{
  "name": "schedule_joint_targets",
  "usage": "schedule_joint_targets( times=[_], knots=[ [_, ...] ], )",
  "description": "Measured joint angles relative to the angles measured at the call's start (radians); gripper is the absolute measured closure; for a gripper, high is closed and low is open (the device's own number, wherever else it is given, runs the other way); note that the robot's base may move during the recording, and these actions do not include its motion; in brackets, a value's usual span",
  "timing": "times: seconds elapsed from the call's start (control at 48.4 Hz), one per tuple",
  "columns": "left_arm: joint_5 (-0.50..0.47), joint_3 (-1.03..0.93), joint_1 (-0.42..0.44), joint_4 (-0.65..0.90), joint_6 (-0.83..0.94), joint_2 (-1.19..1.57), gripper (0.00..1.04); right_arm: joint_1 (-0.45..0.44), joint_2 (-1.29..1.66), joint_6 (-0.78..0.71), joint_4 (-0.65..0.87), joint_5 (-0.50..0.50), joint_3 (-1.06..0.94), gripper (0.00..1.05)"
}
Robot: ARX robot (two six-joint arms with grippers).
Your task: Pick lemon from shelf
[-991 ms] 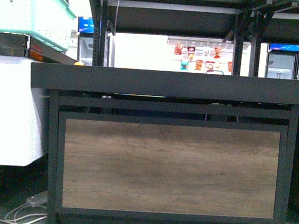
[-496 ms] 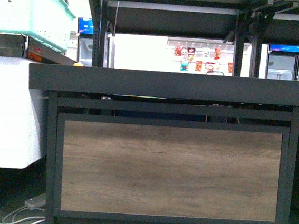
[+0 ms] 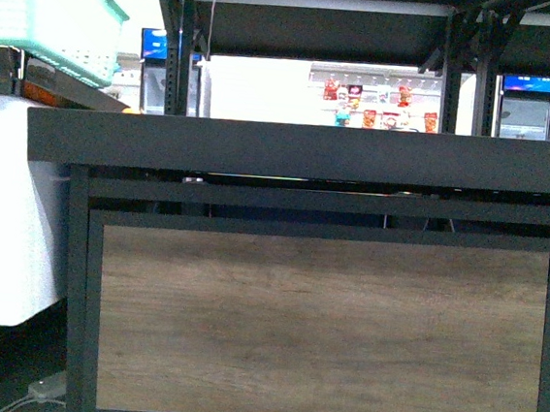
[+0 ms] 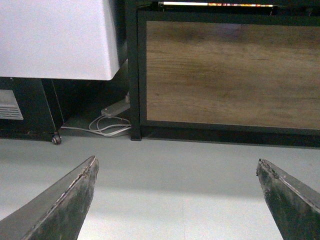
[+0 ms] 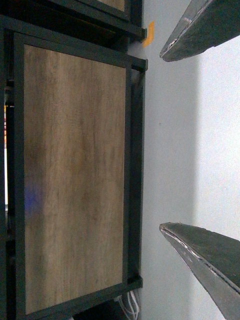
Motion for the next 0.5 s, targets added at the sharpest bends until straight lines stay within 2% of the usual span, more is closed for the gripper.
schedule_joint_targets(
  times=[0.496],
  knots=[
    [0.000,0.000,0.000,0.000,0.000,0.000,0.08,0.000,0.000,0.000,0.000,0.000,0.000,0.08]
  ],
)
